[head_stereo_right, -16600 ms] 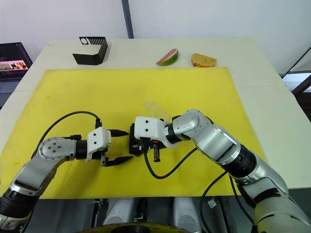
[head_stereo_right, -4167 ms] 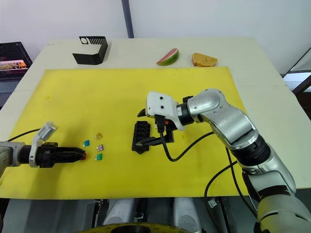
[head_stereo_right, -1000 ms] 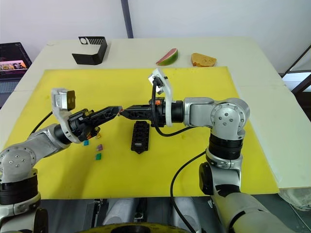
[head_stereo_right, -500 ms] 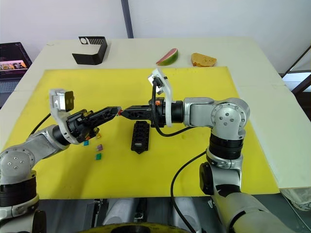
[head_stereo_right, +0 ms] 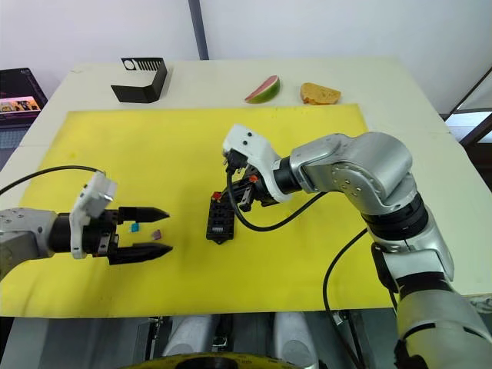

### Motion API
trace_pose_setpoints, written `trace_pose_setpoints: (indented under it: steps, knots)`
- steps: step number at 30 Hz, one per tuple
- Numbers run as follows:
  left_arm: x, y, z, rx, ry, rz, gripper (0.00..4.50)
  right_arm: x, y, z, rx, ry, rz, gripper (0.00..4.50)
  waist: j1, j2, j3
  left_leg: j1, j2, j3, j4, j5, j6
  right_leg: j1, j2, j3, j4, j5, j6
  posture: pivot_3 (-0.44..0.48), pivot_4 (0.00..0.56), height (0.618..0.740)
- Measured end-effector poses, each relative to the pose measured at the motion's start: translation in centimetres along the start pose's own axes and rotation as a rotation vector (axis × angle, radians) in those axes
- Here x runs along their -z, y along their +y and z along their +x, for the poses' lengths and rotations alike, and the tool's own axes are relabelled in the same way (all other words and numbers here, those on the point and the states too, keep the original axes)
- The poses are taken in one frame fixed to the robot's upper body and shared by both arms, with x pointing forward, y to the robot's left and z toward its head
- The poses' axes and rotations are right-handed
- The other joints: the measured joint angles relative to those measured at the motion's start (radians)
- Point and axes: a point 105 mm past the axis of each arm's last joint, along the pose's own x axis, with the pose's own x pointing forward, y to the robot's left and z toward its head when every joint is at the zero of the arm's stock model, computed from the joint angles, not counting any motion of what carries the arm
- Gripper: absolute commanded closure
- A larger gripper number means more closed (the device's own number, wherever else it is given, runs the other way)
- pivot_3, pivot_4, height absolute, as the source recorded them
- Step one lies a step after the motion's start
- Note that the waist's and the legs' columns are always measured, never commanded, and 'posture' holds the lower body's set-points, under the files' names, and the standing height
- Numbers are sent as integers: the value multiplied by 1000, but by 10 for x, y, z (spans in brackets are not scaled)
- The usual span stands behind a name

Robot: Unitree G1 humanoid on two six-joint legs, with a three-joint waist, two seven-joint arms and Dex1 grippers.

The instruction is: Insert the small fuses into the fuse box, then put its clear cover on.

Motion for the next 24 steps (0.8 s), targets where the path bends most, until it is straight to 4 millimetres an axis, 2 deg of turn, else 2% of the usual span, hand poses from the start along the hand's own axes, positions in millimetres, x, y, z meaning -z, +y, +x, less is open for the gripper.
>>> trace_pose_setpoints:
  steps: [2,5,9,12,24]
  knots:
    - [5,7,5,-8,27,75,95,-6,2,2,-18,14,-48,4500,3,-1,0,0,0,0,0,-1,2,0,-1,0,0,0,0,0,150,740]
    - [-2,12,19,1,-10,173,95,-10,1,14,-33,36,-50,4500,2,-1,0,-1,0,0,1,-2,3,0,-1,0,-1,2,3,0,150,740]
    - [-6,12,30,13,-39,220,95,-2,1,21,-28,93,-45,4500,2,-1,0,-2,0,0,1,-1,1,-1,-2,0,-2,2,3,0,150,740]
    - [-9,15,33,7,-48,237,95,7,1,24,-21,151,-39,4500,2,-1,0,-3,0,0,1,-1,2,-1,-2,0,-2,2,3,0,150,740]
    - [-4,17,39,1,-33,257,95,13,-1,26,12,202,-89,4500,1,-1,0,-2,0,0,1,-2,3,-1,-1,0,0,2,3,0,150,740]
